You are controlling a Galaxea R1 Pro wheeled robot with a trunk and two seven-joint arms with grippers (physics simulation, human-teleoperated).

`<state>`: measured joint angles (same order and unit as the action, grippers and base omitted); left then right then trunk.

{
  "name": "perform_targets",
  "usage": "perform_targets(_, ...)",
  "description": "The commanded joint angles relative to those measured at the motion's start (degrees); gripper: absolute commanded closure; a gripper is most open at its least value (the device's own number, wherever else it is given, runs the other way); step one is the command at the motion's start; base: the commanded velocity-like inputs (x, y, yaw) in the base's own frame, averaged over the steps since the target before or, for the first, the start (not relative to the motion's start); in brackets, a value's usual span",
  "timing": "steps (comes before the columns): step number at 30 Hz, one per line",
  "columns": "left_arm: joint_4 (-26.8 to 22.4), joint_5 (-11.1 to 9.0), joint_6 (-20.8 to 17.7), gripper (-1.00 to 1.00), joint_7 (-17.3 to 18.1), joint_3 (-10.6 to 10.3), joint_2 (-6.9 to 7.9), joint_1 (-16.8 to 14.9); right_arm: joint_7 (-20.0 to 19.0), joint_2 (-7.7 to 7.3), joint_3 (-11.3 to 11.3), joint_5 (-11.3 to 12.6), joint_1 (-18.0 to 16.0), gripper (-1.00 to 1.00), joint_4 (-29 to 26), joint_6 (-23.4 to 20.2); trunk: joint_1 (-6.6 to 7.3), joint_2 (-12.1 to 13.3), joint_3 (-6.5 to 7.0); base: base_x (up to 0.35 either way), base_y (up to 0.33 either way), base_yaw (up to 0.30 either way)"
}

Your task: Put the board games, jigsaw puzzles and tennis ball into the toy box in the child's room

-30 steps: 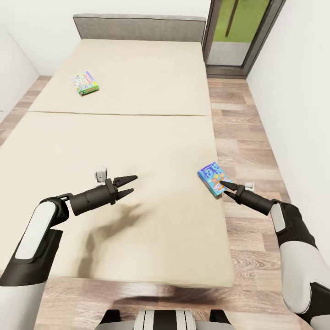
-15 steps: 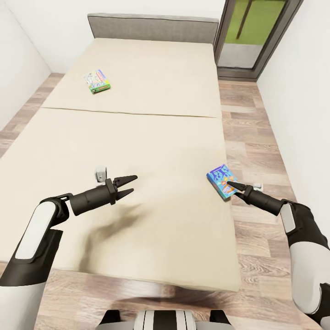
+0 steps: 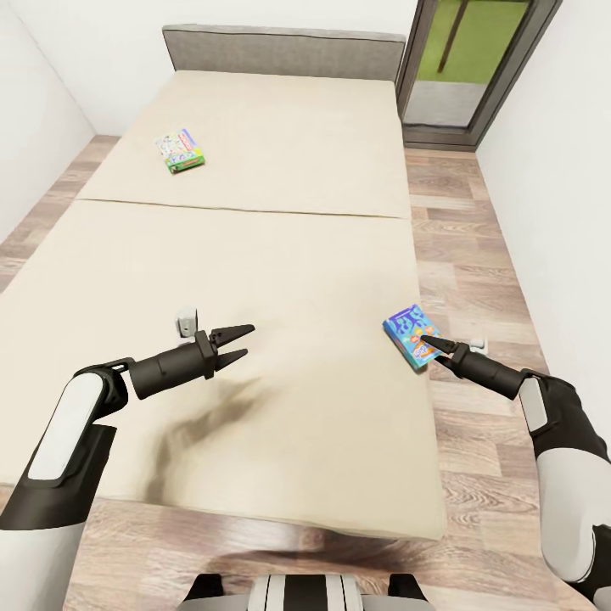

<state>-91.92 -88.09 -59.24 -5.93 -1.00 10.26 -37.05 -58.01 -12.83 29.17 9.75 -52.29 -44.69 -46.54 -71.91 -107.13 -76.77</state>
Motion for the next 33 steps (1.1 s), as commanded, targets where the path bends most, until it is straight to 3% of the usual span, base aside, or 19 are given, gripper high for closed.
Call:
perform_targets(1, 0.0, -0.6, -0.1, -1.0, -0.6, -0.1, 0.02, 0.0, -0.3, 3.91, 0.0, 1.1, 0.0, -1.0, 0.0, -1.2, 0.0, 0.0, -0.02, 0.0, 0.0, 0.005)
perform_targets(2, 0.0, -0.6, -0.1, -1.0, -0.6, -0.1, 0.02, 0.0, -0.3, 3.92, 0.0, 1.1, 0.0, 1.0, 0.0, -1.2, 0.0, 0.0, -0.02, 0.0, 0.0, 0.004)
perform_targets(33, 0.0, -0.6, -0.1, -1.0, -0.6, -0.1, 0.02, 0.0, -0.1, 3.94, -0.1, 1.2, 0.4, 1.0, -1.5, -1.4, 0.0, 0.0, -0.02, 0.0, 0.0, 0.0)
